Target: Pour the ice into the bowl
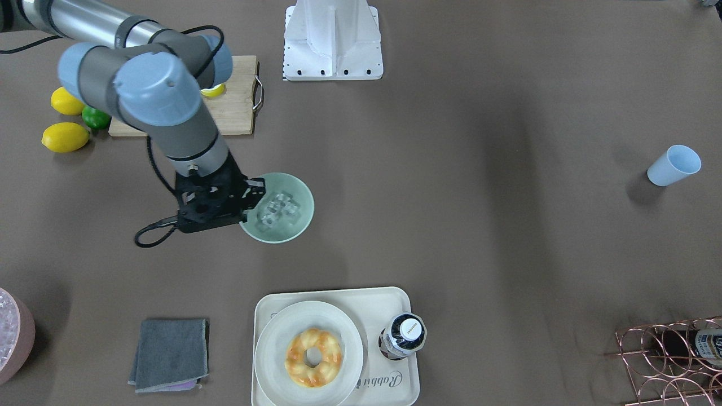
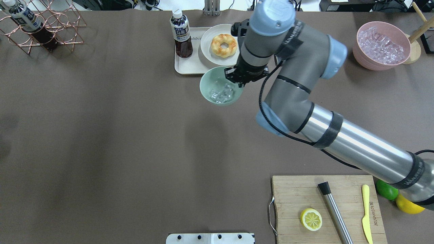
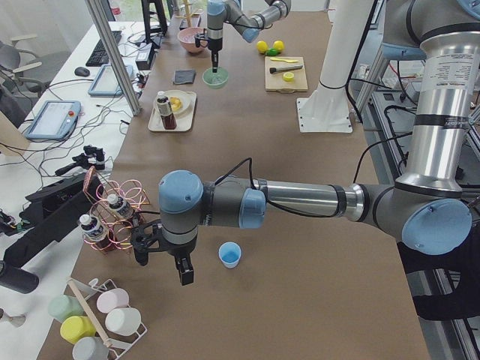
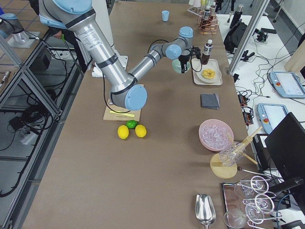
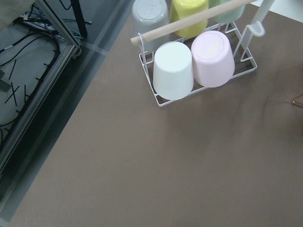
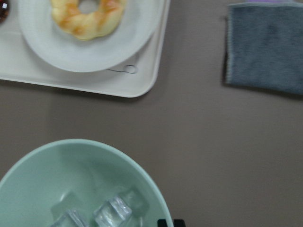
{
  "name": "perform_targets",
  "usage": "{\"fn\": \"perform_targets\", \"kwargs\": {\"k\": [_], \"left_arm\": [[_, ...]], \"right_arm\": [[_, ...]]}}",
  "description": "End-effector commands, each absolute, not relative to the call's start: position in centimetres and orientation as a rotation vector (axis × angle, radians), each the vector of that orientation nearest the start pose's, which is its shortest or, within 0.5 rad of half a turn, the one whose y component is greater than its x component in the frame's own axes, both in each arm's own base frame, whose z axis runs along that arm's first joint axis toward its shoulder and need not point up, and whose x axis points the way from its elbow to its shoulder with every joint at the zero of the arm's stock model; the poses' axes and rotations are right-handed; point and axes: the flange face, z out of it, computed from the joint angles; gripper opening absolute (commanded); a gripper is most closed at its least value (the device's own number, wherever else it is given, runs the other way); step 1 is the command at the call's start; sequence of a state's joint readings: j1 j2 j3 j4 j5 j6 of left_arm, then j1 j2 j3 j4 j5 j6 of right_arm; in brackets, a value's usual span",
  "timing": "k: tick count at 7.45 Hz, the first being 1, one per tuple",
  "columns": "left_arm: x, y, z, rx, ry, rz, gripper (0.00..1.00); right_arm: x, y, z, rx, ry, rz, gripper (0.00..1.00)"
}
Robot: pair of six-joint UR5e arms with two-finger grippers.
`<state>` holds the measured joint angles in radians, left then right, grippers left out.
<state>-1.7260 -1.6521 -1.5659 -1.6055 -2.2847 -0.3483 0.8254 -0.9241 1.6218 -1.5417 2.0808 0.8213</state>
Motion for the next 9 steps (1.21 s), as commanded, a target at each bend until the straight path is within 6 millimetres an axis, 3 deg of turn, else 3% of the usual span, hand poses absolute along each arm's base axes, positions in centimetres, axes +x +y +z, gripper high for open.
{"fn": "perform_targets", "kwargs": {"k": [1,3,6,9], "left_arm": [[-8.8,-52.4,61.7,0.089,0.78,-0.289,0.97],[-6.1,-52.5,60.6,0.072,0.898,-0.226,0.97],[-5.1,-51.3,60.6,0.091,0.918,-0.141,0.97],[-5.3,-50.4,61.6,0.072,0.904,-0.162,0.97]], "right_arm": [[-27.8,-58.2,35.7,0.146,-0.817,-0.168,0.0],[-20.3,-58.2,42.9,0.138,-0.821,-0.207,0.0],[-10.8,-57.7,54.0,0.154,-0.842,-0.264,0.0],[-4.7,-55.4,62.8,0.139,-0.843,-0.279,0.0]]}}
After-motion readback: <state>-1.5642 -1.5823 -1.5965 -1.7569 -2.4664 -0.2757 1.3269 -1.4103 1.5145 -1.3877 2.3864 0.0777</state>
